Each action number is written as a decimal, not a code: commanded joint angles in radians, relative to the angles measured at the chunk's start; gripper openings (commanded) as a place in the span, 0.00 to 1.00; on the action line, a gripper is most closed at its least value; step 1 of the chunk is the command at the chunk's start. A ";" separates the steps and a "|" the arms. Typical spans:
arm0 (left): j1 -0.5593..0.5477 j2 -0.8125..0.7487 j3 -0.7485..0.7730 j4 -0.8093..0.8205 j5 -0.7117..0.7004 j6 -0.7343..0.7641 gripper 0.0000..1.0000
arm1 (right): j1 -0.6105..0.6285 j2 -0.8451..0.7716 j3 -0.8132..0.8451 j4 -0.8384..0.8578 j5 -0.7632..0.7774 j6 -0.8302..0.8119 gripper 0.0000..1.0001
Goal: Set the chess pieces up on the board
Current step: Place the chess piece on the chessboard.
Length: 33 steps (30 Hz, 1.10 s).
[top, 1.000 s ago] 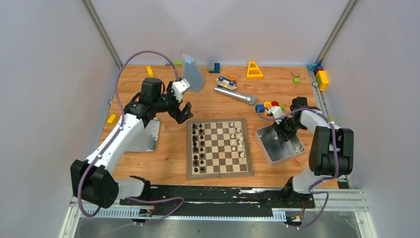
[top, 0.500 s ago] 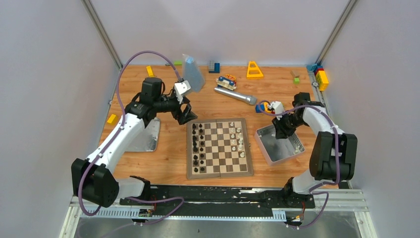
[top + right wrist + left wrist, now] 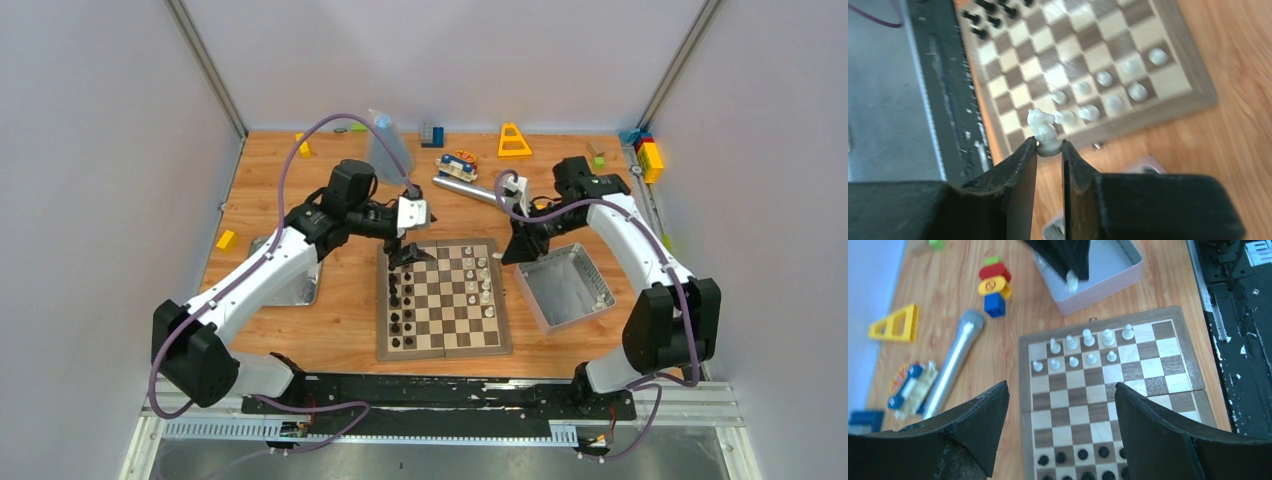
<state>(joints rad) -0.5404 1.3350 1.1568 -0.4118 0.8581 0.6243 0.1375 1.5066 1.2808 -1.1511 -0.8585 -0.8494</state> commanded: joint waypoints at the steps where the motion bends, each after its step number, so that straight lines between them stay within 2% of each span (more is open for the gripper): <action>1: -0.082 0.023 0.082 -0.029 0.003 0.214 0.84 | 0.088 0.034 0.072 -0.041 -0.214 0.060 0.03; 7: -0.204 0.088 0.156 -0.113 -0.051 0.328 0.76 | 0.132 0.081 0.114 -0.055 -0.331 0.081 0.03; 15: -0.281 0.156 0.203 -0.118 -0.126 0.364 0.61 | 0.139 0.093 0.107 -0.064 -0.390 0.075 0.03; 20: -0.306 0.180 0.214 -0.107 -0.161 0.358 0.51 | 0.139 0.086 0.096 -0.067 -0.391 0.070 0.03; 33: -0.328 0.207 0.231 -0.070 -0.186 0.315 0.38 | 0.139 0.086 0.087 -0.070 -0.386 0.067 0.02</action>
<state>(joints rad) -0.8581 1.5333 1.3361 -0.5186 0.6704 0.9520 0.2718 1.6012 1.3567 -1.2163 -1.1915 -0.7639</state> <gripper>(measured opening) 0.402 0.225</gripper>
